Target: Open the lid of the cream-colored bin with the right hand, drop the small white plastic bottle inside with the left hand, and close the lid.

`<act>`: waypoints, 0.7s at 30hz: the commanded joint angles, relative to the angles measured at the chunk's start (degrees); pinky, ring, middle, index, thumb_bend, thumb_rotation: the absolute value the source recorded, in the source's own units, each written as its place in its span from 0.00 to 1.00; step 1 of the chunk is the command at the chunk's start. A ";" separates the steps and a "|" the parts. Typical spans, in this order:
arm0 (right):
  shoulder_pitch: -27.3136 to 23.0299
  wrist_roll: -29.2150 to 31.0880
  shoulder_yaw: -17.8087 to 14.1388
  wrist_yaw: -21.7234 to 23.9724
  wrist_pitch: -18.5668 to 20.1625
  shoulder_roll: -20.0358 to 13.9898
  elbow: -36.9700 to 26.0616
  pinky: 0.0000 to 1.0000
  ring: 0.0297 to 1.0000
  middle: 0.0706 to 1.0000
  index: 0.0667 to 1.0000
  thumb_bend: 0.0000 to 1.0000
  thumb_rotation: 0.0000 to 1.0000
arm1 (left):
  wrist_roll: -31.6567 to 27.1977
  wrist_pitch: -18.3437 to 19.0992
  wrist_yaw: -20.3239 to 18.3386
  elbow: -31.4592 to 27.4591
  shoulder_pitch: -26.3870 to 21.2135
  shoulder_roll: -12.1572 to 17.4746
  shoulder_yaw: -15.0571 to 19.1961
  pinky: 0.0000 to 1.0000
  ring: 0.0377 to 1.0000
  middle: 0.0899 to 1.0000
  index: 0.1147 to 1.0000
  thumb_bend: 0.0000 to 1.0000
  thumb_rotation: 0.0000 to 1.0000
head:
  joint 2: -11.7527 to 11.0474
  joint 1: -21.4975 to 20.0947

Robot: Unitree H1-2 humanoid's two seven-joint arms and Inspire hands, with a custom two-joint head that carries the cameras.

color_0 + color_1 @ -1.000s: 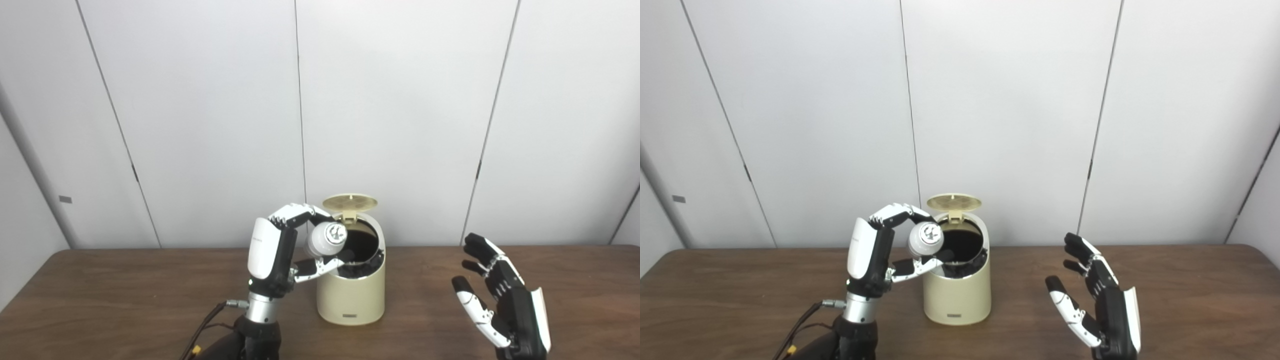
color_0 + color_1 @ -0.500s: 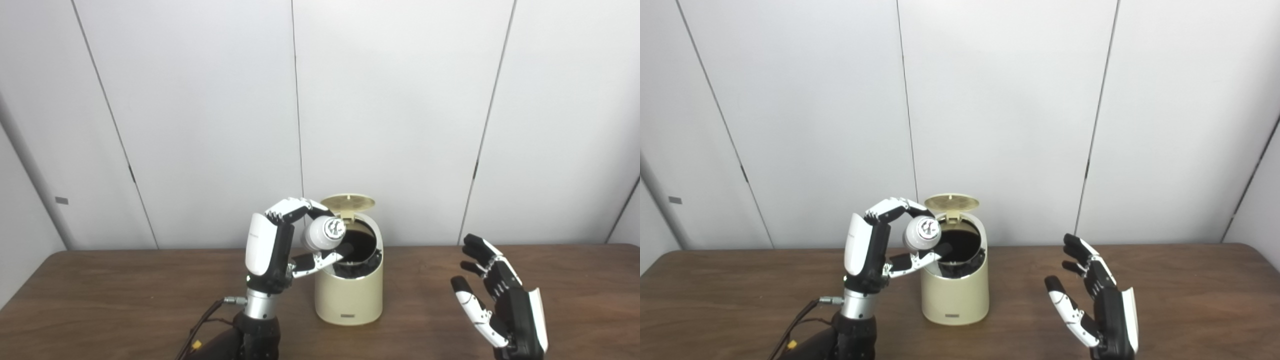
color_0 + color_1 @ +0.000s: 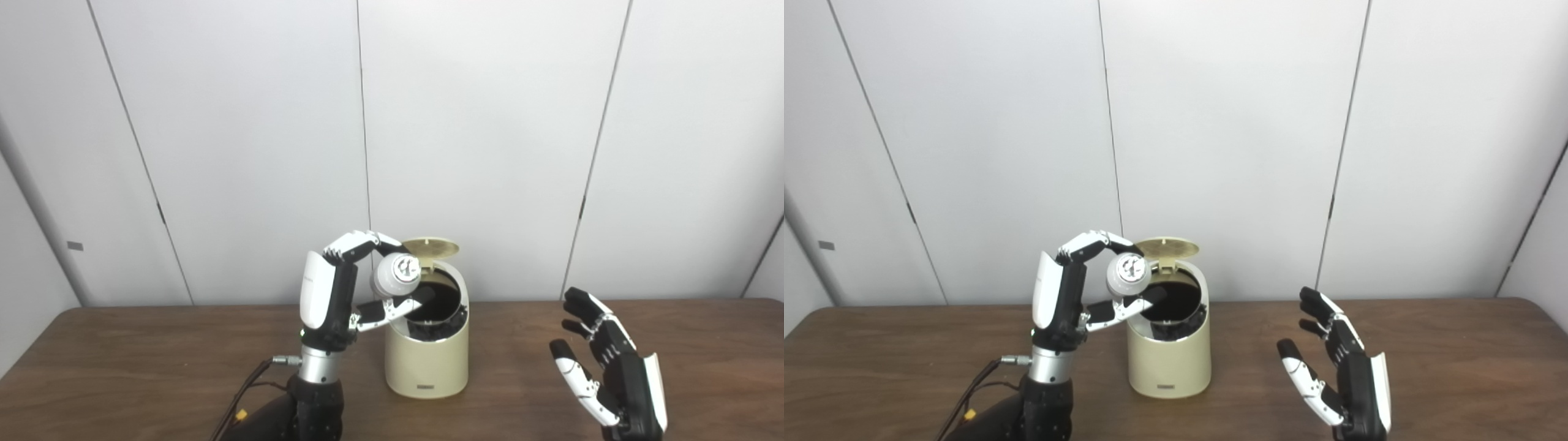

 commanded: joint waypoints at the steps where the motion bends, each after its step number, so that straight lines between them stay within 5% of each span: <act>1: -1.79 -0.83 0.19 -0.63 -2.79 0.40 -1.26 0.73 0.80 0.80 0.78 0.33 0.46 | -0.61 -0.18 -0.40 -1.26 -3.53 0.14 0.36 0.57 0.45 0.46 0.37 0.50 0.00 | 0.01 -0.16; 6: -1.72 -0.86 0.32 -0.76 -2.46 0.67 -1.38 0.73 0.80 0.80 0.78 0.34 0.47 | -2.95 -0.18 -2.44 -0.97 -3.14 -0.99 1.17 0.58 0.45 0.47 0.37 0.50 0.00 | -0.07 -0.75; 10: -1.63 -1.30 0.20 -1.02 -1.97 0.97 -1.57 0.74 0.81 0.80 0.78 0.35 0.49 | -3.85 -0.18 -3.32 -0.11 -3.13 -1.80 1.47 0.66 0.63 0.47 0.37 0.52 0.00 | -0.08 -1.08; 21: -1.63 -1.62 0.18 -1.20 -2.09 1.11 -2.05 0.72 0.80 0.80 0.77 0.34 0.51 | -4.35 -0.18 -7.38 1.02 -2.99 -2.78 2.39 0.81 0.73 0.48 0.35 0.52 0.00 | 0.12 -1.29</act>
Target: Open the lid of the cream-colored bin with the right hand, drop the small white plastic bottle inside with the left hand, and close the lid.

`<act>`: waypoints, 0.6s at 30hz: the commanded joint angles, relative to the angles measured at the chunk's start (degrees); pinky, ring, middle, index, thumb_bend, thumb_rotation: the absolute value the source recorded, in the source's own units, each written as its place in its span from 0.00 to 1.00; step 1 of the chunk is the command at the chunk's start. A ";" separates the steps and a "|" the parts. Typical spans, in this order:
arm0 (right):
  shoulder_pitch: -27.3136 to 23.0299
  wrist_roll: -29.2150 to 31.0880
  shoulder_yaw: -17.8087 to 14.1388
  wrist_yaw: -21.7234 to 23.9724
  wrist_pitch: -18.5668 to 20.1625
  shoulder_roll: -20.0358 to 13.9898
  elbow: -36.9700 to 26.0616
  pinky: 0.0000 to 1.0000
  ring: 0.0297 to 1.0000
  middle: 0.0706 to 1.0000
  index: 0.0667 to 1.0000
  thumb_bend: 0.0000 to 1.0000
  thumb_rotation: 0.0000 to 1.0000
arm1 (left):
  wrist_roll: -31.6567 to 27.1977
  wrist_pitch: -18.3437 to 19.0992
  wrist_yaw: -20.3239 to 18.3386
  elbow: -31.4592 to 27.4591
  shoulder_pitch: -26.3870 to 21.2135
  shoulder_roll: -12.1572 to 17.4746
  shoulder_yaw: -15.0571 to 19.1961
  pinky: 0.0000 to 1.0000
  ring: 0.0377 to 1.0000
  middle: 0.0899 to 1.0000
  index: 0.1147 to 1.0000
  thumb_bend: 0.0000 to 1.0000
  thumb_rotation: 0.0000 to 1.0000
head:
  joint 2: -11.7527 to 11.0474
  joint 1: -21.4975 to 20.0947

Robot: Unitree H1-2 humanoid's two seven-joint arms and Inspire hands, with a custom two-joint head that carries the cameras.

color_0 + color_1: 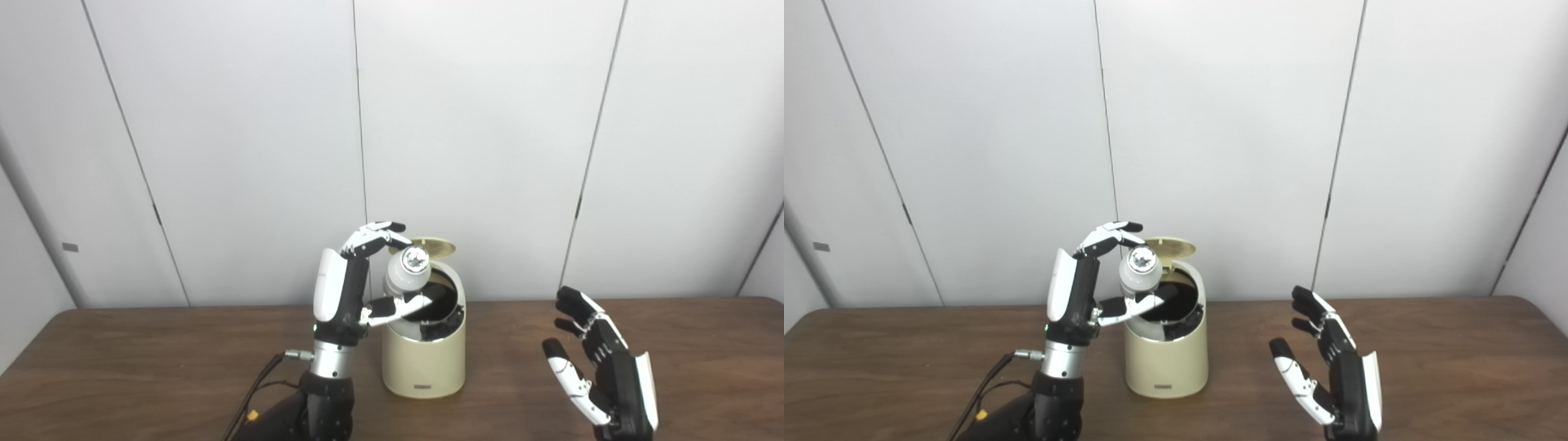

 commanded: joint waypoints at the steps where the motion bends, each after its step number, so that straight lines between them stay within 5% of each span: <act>1: -1.63 -0.27 0.03 -0.46 -1.59 0.25 -2.11 0.72 0.80 0.80 0.77 0.35 0.52 | 0.58 -0.18 -0.17 -0.09 -2.75 -0.18 1.03 0.83 0.74 0.47 0.36 0.52 0.00 | -0.08 -0.04; 18: -1.18 0.43 0.30 -0.19 -1.67 0.79 -2.69 0.74 0.81 0.80 0.78 0.35 0.48 | -0.02 -0.18 -1.72 1.23 -2.73 -0.69 1.52 0.93 0.77 0.44 0.39 0.52 0.00 | -0.12 -1.32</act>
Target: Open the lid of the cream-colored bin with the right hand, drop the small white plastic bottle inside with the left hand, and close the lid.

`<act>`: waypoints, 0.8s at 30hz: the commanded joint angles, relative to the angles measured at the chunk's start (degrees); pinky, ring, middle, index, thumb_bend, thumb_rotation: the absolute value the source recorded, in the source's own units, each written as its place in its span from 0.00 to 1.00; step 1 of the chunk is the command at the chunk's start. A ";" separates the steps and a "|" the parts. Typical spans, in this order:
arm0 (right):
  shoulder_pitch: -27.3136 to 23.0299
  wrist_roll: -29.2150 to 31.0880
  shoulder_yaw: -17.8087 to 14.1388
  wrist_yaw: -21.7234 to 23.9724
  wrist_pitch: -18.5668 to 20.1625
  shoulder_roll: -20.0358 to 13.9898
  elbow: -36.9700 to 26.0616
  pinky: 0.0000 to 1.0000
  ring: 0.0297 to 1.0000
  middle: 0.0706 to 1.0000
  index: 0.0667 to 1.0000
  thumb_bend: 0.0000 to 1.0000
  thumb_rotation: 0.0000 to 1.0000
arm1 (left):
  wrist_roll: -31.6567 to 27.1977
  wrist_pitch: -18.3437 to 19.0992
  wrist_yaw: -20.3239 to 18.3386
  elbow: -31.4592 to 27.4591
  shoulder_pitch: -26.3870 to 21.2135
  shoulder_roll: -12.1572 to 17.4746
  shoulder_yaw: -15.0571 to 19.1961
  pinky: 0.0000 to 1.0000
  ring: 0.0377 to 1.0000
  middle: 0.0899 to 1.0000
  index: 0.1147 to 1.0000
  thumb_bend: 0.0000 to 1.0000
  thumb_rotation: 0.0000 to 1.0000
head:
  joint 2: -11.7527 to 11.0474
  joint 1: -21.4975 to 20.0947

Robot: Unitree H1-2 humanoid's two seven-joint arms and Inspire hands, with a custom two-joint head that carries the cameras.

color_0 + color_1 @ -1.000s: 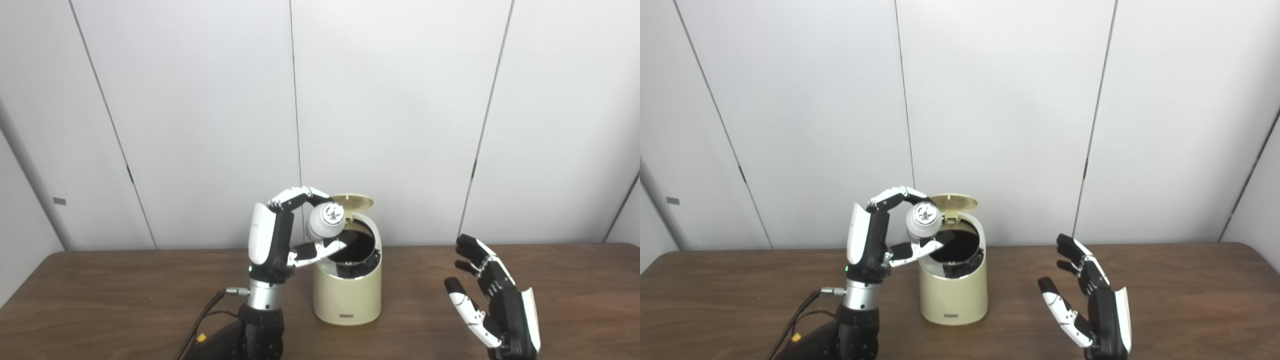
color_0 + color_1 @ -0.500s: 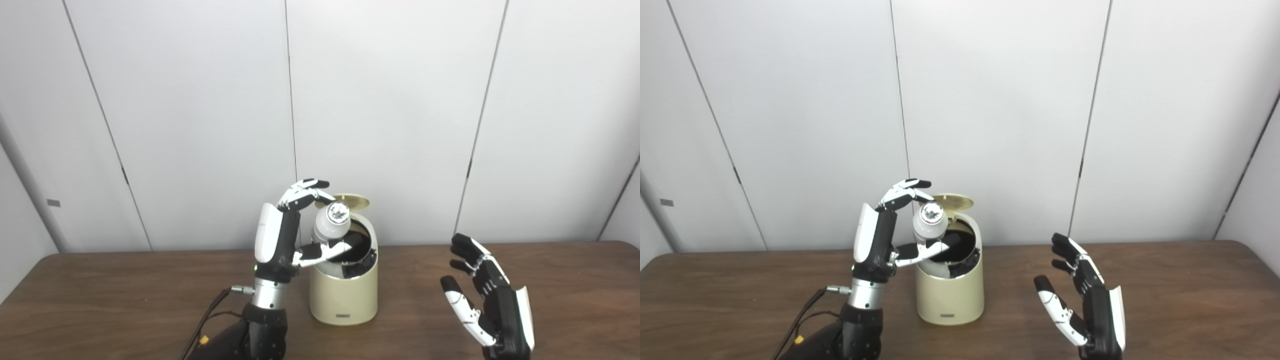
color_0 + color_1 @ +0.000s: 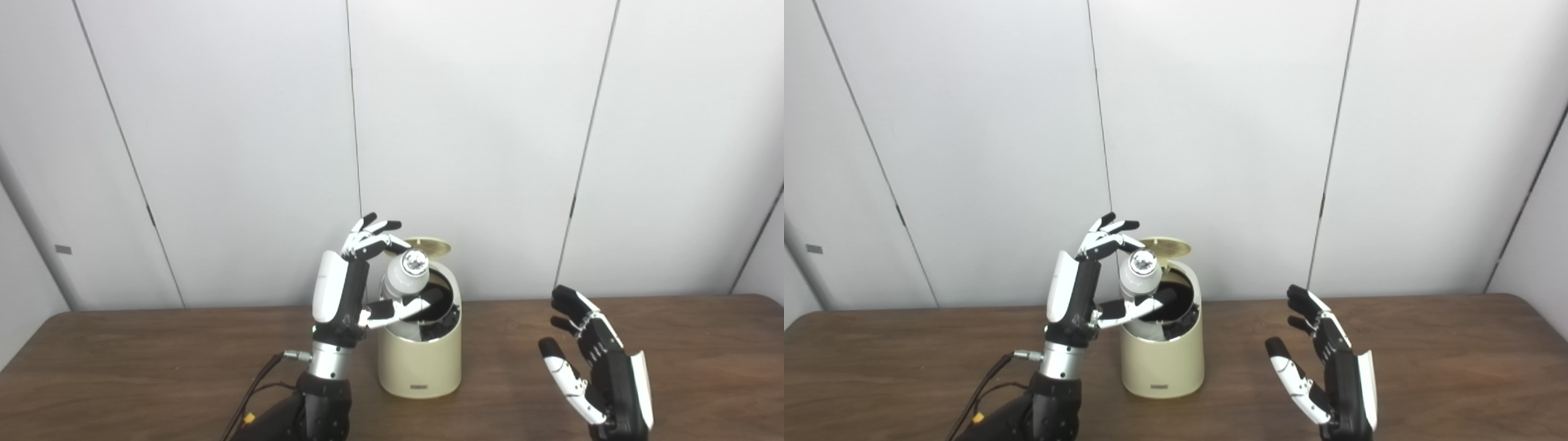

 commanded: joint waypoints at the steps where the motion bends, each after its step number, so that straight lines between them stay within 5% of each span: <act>1: -1.41 0.29 0.31 -0.12 -1.71 0.41 -2.29 0.74 0.81 0.81 0.78 0.35 0.48 | -0.10 -0.18 -0.35 -0.43 -2.75 -0.22 1.06 0.93 0.77 0.44 0.39 0.52 0.00 | -0.03 -0.21; 24: -1.34 0.41 0.82 -0.28 -2.10 1.32 -3.01 0.74 0.81 0.81 0.77 0.35 0.48 | -1.74 -0.18 -3.55 4.19 -4.24 -2.62 2.22 0.89 0.75 0.45 0.39 0.52 0.00 | 0.34 -1.78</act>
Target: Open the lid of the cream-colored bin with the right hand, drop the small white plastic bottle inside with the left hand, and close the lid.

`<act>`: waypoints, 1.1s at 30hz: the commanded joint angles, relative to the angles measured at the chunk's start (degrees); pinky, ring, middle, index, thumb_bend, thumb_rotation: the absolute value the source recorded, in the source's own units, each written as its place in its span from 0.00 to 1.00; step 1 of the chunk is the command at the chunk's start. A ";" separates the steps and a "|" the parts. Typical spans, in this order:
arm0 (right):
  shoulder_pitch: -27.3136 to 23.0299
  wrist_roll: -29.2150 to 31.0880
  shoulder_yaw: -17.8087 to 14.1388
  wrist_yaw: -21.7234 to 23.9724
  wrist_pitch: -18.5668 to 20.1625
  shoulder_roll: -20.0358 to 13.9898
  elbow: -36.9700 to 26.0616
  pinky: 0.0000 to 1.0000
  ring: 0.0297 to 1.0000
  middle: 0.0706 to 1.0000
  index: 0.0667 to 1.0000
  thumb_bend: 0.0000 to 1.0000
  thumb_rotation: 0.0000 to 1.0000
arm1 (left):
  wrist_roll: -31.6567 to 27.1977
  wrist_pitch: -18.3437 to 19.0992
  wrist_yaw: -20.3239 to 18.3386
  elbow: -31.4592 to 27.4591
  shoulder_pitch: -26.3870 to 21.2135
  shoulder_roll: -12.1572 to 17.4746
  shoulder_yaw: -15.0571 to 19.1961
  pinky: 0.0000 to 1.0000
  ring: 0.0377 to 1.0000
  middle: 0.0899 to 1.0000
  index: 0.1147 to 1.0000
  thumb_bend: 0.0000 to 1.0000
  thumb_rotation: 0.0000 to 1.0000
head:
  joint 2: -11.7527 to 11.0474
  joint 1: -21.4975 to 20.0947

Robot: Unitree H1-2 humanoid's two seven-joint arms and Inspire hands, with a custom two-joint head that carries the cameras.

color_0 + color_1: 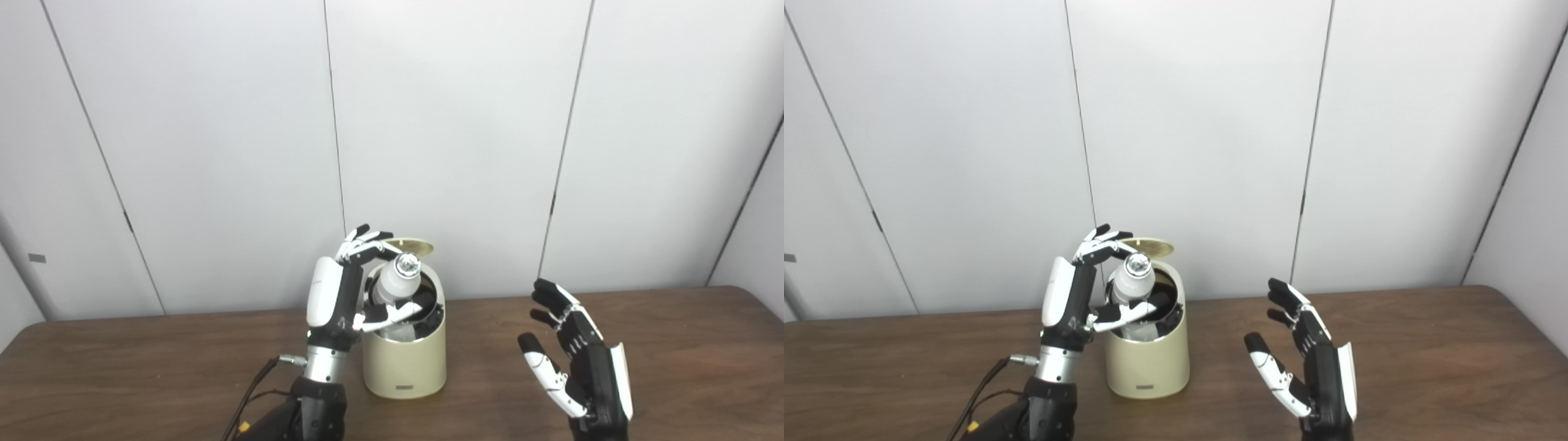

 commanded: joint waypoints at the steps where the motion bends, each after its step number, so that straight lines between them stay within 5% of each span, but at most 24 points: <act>1: -1.40 -0.32 0.28 -0.44 -2.22 0.60 -1.47 0.74 0.81 0.81 0.77 0.36 0.48 | -0.82 -0.23 -0.73 0.05 -3.53 -0.11 1.47 0.89 0.75 0.45 0.38 0.52 0.00 | -0.03 -0.22; 33: -1.02 -2.80 0.22 -1.46 -1.61 1.57 -2.31 0.72 0.79 0.79 0.76 0.38 0.54 | -5.73 -0.23 -18.90 -1.29 0.71 -3.02 13.00 0.84 0.71 0.44 0.41 0.53 0.00 | 0.53 -0.64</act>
